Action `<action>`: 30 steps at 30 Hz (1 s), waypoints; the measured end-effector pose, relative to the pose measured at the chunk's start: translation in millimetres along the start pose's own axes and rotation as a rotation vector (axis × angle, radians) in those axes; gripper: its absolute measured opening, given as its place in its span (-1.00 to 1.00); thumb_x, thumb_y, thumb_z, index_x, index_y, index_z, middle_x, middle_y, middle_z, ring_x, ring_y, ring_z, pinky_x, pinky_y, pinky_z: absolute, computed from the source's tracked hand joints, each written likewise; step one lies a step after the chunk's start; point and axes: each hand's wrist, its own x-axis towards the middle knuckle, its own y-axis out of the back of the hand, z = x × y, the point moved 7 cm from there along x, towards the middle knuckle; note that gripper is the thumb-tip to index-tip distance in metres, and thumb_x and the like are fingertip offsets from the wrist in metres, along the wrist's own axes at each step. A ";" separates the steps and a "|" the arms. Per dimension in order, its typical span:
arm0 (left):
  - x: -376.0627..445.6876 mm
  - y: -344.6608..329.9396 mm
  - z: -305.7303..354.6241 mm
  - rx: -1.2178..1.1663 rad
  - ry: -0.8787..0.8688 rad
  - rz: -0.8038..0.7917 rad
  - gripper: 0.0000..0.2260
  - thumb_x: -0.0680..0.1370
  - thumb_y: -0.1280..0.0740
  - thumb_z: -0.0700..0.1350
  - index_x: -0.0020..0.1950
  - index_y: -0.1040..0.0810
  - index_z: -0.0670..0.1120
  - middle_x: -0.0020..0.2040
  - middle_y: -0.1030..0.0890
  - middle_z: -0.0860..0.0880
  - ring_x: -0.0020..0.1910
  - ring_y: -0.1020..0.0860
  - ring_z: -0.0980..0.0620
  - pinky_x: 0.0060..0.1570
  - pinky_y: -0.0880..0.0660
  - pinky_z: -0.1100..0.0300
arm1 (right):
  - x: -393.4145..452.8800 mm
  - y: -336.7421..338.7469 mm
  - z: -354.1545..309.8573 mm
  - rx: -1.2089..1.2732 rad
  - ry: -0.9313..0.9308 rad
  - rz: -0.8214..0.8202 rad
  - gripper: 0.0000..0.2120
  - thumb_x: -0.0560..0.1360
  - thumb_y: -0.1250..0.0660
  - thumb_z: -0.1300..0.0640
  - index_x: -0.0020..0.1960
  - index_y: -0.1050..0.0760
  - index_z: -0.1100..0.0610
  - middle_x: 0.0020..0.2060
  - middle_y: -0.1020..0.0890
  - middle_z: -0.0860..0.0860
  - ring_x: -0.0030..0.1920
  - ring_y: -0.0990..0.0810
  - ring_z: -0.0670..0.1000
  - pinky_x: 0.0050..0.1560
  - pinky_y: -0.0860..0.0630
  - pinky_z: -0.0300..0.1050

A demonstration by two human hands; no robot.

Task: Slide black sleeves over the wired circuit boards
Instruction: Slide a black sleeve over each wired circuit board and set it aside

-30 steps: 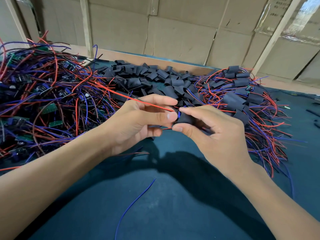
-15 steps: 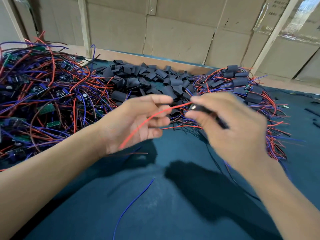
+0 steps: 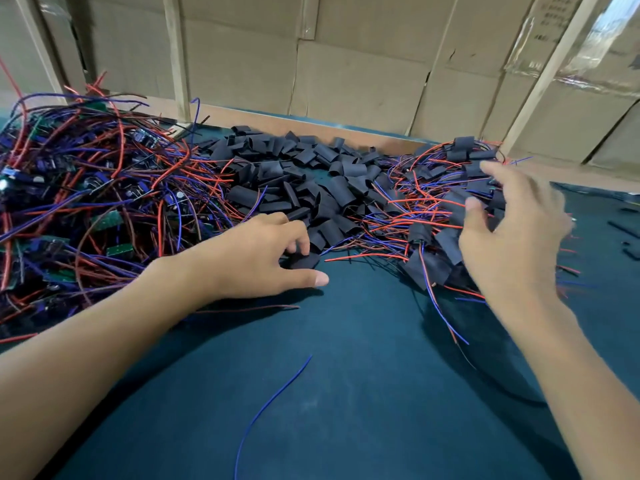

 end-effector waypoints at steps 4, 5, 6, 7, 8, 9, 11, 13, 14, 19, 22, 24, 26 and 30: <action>1.3 3.8 13.0 -0.003 -0.061 0.088 -0.79 0.49 -0.44 0.08 0.00 -0.48 0.08 -0.06 -0.51 0.14 -0.13 -0.49 0.29 -0.12 -0.37 0.36 | -29.0 -6.6 -56.3 0.239 0.372 -0.040 -0.74 0.56 -0.37 0.23 0.23 -0.62 0.12 0.15 -0.66 0.01 0.20 -0.59 0.08 0.26 -0.41 0.13; 1.0 5.4 13.3 -0.031 -0.054 0.088 -0.81 0.47 -0.46 0.01 -0.01 -0.50 0.06 -0.08 -0.54 0.15 -0.15 -0.50 0.29 -0.15 -0.38 0.40 | -39.3 -14.8 -68.0 0.274 0.442 -0.125 -0.76 0.55 -0.39 0.22 0.21 -0.64 0.11 0.14 -0.66 -0.01 0.19 -0.60 0.05 0.26 -0.41 0.11; 0.7 6.3 13.3 -0.058 -0.043 0.086 -0.82 0.46 -0.47 -0.04 -0.01 -0.52 0.05 -0.11 -0.56 0.15 -0.16 -0.52 0.27 -0.14 -0.41 0.41 | -49.5 -23.2 -77.3 0.299 0.496 -0.213 -0.77 0.55 -0.41 0.19 0.20 -0.65 0.10 0.15 -0.67 -0.03 0.20 -0.60 0.02 0.27 -0.41 0.08; 0.5 7.1 14.1 -0.067 -0.040 0.091 -0.84 0.47 -0.48 -0.07 -0.02 -0.54 0.04 -0.13 -0.58 0.16 -0.18 -0.53 0.24 -0.13 -0.43 0.40 | -58.5 -31.4 -84.3 0.315 0.533 -0.296 -0.77 0.55 -0.42 0.15 0.19 -0.66 0.08 0.16 -0.66 -0.04 0.22 -0.60 0.00 0.28 -0.39 0.06; 0.1 8.5 16.1 -0.067 -0.044 0.106 -0.87 0.48 -0.48 -0.07 -0.03 -0.57 0.03 -0.16 -0.60 0.16 -0.19 -0.54 0.22 -0.11 -0.46 0.34 | -65.8 -38.9 -88.6 0.324 0.552 -0.370 -0.77 0.55 -0.43 0.11 0.19 -0.66 0.07 0.17 -0.66 -0.05 0.23 -0.59 -0.01 0.28 -0.38 0.05; -0.8 10.6 19.0 -0.086 -0.050 0.129 -0.89 0.50 -0.48 -0.05 -0.05 -0.59 0.02 -0.18 -0.61 0.16 -0.20 -0.54 0.21 -0.11 -0.46 0.30 | -71.5 -45.7 -90.7 0.327 0.560 -0.438 -0.75 0.55 -0.44 0.10 0.21 -0.66 0.06 0.18 -0.66 -0.05 0.23 -0.58 -0.01 0.27 -0.38 0.05; -3.1 16.4 23.3 -0.232 -0.041 0.171 -0.88 0.49 -0.51 0.00 -0.12 -0.61 0.02 -0.23 -0.65 0.13 -0.25 -0.55 0.22 -0.18 -0.44 0.31 | -77.5 -53.6 -91.6 0.334 0.568 -0.523 -0.66 0.54 -0.47 0.11 0.30 -0.61 0.06 0.21 -0.64 -0.05 0.24 -0.57 0.01 0.26 -0.38 0.04; -4.1 20.6 27.5 -0.491 -0.016 0.160 -0.87 0.47 -0.53 -0.01 -0.13 -0.62 0.00 -0.25 -0.67 0.08 -0.35 -0.55 0.14 -0.22 -0.47 0.27 | -74.8 -51.3 -90.4 0.378 0.566 -0.520 -0.58 0.52 -0.50 0.15 0.36 -0.57 0.08 0.22 -0.63 -0.01 0.23 -0.58 0.04 0.28 -0.43 0.01; -4.3 21.8 30.8 -0.615 -0.011 0.139 -0.85 0.46 -0.54 -0.02 -0.11 -0.62 -0.03 -0.23 -0.68 0.04 -0.40 -0.55 0.07 -0.24 -0.50 0.22 | -71.2 -47.3 -89.2 0.413 0.561 -0.494 -0.58 0.51 -0.51 0.18 0.36 -0.58 0.11 0.20 -0.64 0.01 0.21 -0.60 0.05 0.28 -0.46 0.00; -4.6 23.4 35.2 -0.938 0.029 0.114 -0.67 0.35 -0.54 -0.07 0.01 -0.54 -0.17 -0.20 -0.63 -0.09 -0.43 -0.63 -0.09 -0.35 -0.57 0.23 | -59.0 -27.6 -85.0 0.470 0.588 -0.302 -0.74 0.47 -0.49 0.30 0.16 -0.68 0.21 -0.03 -0.71 0.08 -0.02 -0.63 0.02 0.10 -0.51 -0.22; -5.8 27.3 33.2 -0.685 -0.008 0.103 -0.74 0.44 -0.48 0.10 -0.04 -0.58 -0.04 -0.18 -0.70 -0.02 -0.31 -0.66 0.03 -0.23 -0.57 0.21 | -53.8 -28.0 -76.9 0.482 0.517 -0.301 -0.78 0.46 -0.48 0.27 0.11 -0.71 0.18 -0.07 -0.71 0.03 -0.08 -0.61 -0.11 0.07 -0.44 -0.40; -7.6 26.2 23.1 -0.296 0.017 -0.017 -0.64 0.38 -0.38 0.37 -0.11 -0.58 0.11 -0.19 -0.67 0.16 -0.24 -0.61 0.22 -0.18 -0.49 0.26 | -52.0 -35.6 -69.5 0.420 0.466 -0.385 -0.78 0.48 -0.51 0.22 0.12 -0.72 0.11 -0.12 -0.68 -0.01 -0.13 -0.57 -0.12 0.00 -0.44 -0.34; -14.0 16.7 7.7 -0.066 0.122 -0.280 -0.52 0.25 -0.38 0.49 -0.10 -0.58 0.14 -0.20 -0.64 0.22 -0.27 -0.57 0.27 -0.26 -0.42 0.35 | -52.8 -47.2 -61.7 0.303 0.444 -0.505 -0.78 0.50 -0.52 0.14 0.14 -0.72 0.02 -0.16 -0.61 -0.05 -0.17 -0.51 -0.09 -0.09 -0.42 -0.19; -18.1 7.4 0.1 0.002 0.169 -0.429 -0.69 0.37 -0.52 0.26 -0.12 -0.60 0.07 -0.23 -0.66 0.17 -0.29 -0.57 0.22 -0.24 -0.47 0.29 | -65.7 -67.0 -52.6 0.135 0.454 -0.846 -0.63 0.52 -0.45 -0.05 0.32 -0.60 -0.12 0.03 -0.51 -0.14 0.07 -0.48 -0.09 0.11 -0.45 -0.07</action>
